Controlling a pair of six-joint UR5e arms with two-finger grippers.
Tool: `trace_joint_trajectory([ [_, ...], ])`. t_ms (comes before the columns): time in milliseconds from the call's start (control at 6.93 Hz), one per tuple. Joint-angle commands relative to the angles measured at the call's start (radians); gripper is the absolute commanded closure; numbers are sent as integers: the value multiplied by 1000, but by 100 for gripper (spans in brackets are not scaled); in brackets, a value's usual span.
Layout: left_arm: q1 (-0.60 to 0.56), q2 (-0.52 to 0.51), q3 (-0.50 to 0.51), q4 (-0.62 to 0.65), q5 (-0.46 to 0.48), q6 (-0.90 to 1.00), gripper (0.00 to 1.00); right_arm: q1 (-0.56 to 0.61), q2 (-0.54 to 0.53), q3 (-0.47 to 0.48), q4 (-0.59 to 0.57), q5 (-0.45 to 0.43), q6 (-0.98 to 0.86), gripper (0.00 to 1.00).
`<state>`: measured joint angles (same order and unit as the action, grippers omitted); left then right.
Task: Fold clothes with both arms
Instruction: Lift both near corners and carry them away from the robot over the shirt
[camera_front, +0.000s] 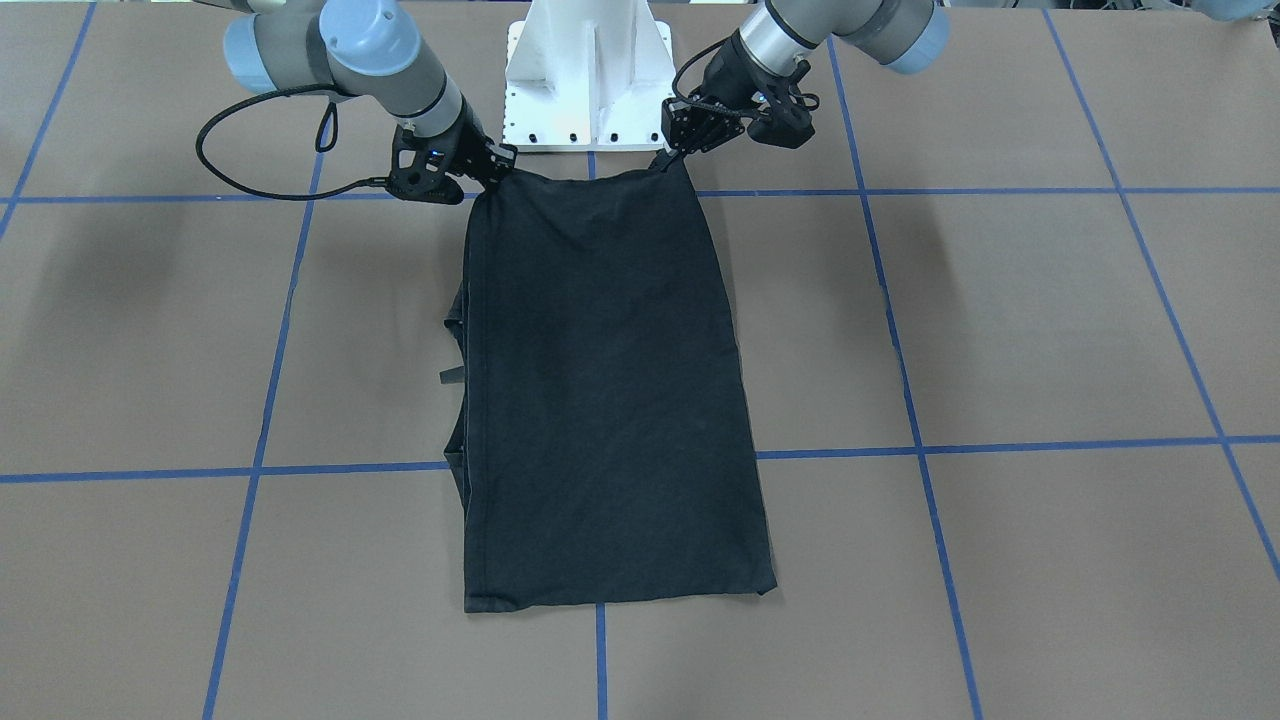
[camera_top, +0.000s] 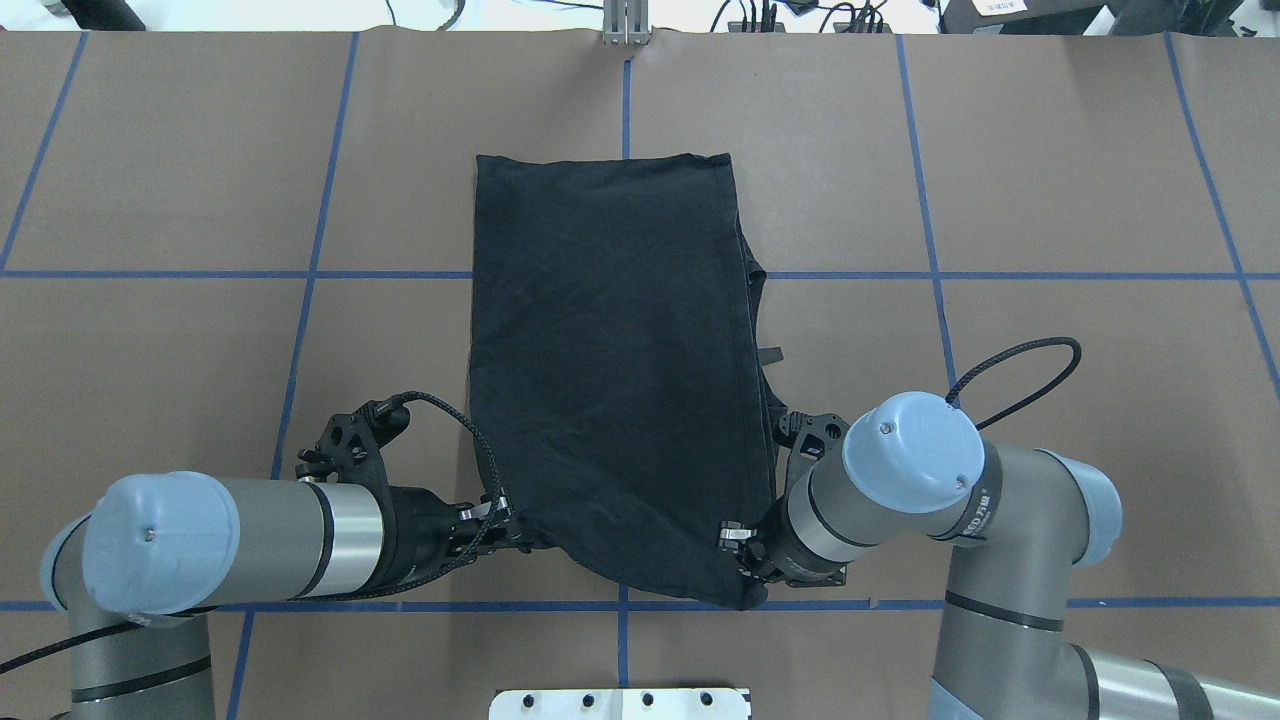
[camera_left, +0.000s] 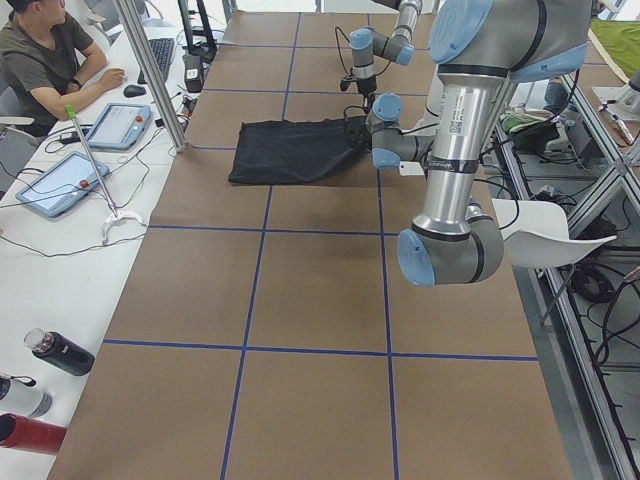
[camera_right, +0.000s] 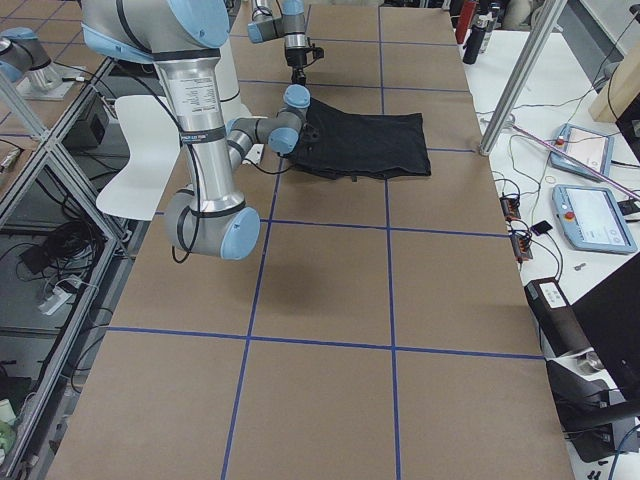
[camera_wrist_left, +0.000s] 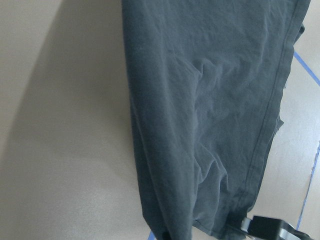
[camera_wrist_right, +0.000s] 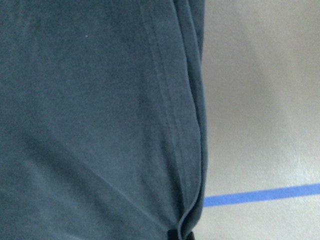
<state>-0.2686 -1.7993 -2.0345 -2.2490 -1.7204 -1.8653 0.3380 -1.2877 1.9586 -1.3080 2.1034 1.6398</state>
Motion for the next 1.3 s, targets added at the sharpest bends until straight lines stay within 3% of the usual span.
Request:
trace_joint_trajectory([
  [0,47,46,-9,3,-7,0,100,1,-36,46,1,119,1,100],
  [577,118,57,-56,5,-40,0,100,-8,-41,66,1,136,8,100],
  [865,80,51,-90,20,-73,2,100,118,-32,59,1,188,-5,100],
  [1154,-74,5,-63,32,-108,21,100,304,-21,43,-2,289,-43,100],
])
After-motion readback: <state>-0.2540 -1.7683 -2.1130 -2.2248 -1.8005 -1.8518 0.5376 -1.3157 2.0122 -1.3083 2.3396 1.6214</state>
